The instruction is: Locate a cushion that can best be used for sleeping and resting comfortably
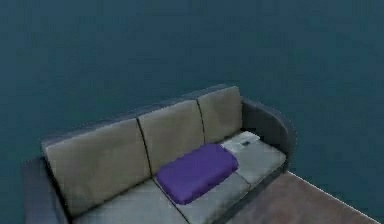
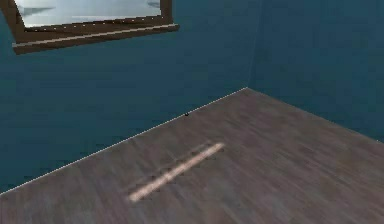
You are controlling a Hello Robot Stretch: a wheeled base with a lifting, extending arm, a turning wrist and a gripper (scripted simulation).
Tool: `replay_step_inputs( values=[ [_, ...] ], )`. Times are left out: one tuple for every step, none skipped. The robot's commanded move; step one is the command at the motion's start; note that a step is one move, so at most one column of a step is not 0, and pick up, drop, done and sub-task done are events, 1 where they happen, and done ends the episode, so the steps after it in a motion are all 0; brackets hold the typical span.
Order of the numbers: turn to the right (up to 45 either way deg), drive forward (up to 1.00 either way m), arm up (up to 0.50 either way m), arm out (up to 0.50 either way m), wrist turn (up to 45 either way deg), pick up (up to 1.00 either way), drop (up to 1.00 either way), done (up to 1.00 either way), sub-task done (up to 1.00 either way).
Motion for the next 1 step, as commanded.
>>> replay_step_inputs(
  values=[
    [0.0, 0.00, 0.00, 0.00, 0.0, 0.00, 0.00, 1.00, 0.00]
  ],
)
